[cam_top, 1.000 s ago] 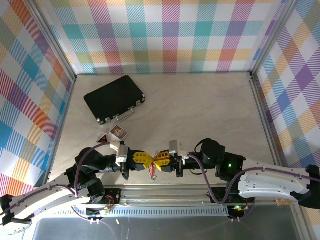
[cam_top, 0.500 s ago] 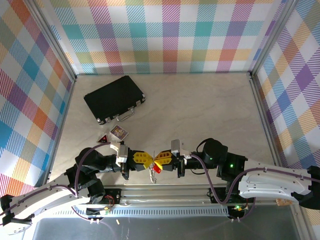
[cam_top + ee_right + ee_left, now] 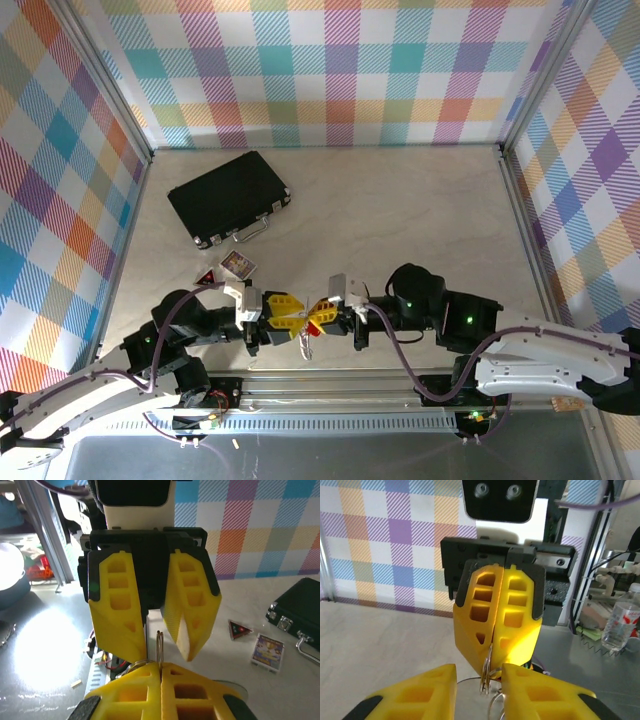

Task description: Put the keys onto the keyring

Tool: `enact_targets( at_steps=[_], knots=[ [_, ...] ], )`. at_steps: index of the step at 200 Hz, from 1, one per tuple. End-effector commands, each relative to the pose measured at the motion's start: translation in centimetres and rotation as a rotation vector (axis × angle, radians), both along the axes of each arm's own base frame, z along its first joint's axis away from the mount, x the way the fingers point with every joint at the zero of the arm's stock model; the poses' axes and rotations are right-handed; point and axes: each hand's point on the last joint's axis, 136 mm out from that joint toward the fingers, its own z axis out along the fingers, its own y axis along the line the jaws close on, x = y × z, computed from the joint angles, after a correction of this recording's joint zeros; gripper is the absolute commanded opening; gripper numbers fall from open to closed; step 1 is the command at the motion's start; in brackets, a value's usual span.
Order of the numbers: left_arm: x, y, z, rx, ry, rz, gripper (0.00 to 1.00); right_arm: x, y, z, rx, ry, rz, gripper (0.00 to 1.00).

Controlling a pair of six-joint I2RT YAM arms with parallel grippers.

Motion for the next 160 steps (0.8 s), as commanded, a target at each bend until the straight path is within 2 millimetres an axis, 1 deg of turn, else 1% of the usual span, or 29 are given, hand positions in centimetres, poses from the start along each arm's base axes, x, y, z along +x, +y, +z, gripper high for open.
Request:
enact_targets(
  at_steps=[1,21,32,64,85,111,130,151,154,160],
  knots=[
    [0.3,-0.1,0.2,0.052,-0.006,0.02,0.33,-0.3,-1.1,-0.5,-0.137,-0.059,0.025,0.0],
    [0.2,-0.2,0.4,0.078,0.0,0.011,0.33,-0.4,-1.3,-0.8,-0.227,-0.067,0.043,0.0],
    [0.1,-0.1,0.6,0.081,0.0,0.009,0.31,-0.4,-1.5,-1.1,-0.274,-0.061,0.05,0.0],
    [0.0,-0.1,0.6,0.115,-0.004,0.002,0.23,-0.6,-1.5,-1.4,-0.334,-0.048,0.066,0.0],
    [-0.2,-0.1,0.3,0.152,-0.01,-0.012,0.22,-0.8,-1.2,-1.3,-0.354,-0.03,0.08,0.0],
    [-0.8,-0.5,0.3,0.179,-0.005,-0.056,0.22,-0.6,-1.1,-1.3,-0.369,-0.017,0.07,0.0],
    [-1.4,-0.6,0.3,0.186,0.003,-0.097,0.27,-0.4,-1.2,-1.6,-0.393,-0.014,0.06,0.0],
    [-1.3,-0.6,0.5,0.184,0.001,-0.094,0.27,-0.3,-1.3,-1.9,-0.423,-0.017,0.052,0.0],
    [-1.4,-0.5,-0.1,0.208,0.016,-0.093,0.27,-0.3,-1.3,-1.9,-0.425,-0.017,0.054,0.0],
    [-1.4,-0.5,-0.3,0.215,0.02,-0.093,0.27,-0.3,-1.3,-1.8,-0.423,-0.016,0.058,0.0]
  ],
)
